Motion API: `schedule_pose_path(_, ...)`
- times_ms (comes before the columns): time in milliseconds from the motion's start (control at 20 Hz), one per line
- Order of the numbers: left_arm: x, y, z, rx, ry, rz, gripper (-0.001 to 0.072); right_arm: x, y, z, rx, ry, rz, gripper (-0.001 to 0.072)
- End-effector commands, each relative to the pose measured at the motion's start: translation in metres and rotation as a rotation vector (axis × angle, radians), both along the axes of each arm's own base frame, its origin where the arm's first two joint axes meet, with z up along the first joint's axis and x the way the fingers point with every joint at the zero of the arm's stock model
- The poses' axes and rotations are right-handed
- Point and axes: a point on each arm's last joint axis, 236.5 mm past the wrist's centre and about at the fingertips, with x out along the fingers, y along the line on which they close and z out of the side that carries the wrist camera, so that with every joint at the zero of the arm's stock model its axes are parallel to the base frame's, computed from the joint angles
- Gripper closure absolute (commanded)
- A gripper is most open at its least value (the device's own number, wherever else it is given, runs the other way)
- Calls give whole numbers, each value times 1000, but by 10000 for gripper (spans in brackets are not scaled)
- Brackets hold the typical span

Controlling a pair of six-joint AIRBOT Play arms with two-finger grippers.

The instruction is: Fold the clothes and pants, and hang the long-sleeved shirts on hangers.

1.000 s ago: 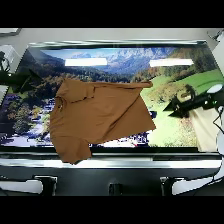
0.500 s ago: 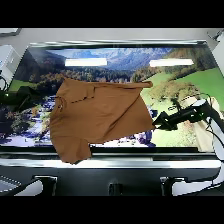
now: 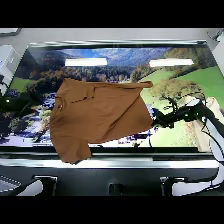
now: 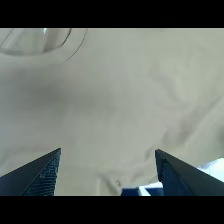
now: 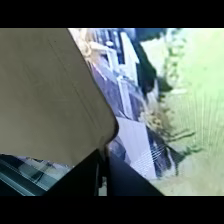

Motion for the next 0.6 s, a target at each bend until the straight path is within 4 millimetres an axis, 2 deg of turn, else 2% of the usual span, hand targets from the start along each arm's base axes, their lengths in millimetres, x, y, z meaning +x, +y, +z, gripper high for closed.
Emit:
schedule_pose_path(0,-23,16,-27,-2,36,17,51,6,0,6,-11,-48,11,683)
schedule_pose_path(200,-60,26,-84,-30,86,21,79,7,1,19,-8,-80,18,683)
schedule_pose_path(350,-87,20,-126,-47,144,12,78,4,5,26,12,-72,23,683)
schedule_pose_path(450,-95,22,-143,-38,150,28,79,3,8,28,27,-68,23,683)
schedule_pose_path(550,-95,25,-152,-17,136,22,79,3,8,28,27,-68,22,682)
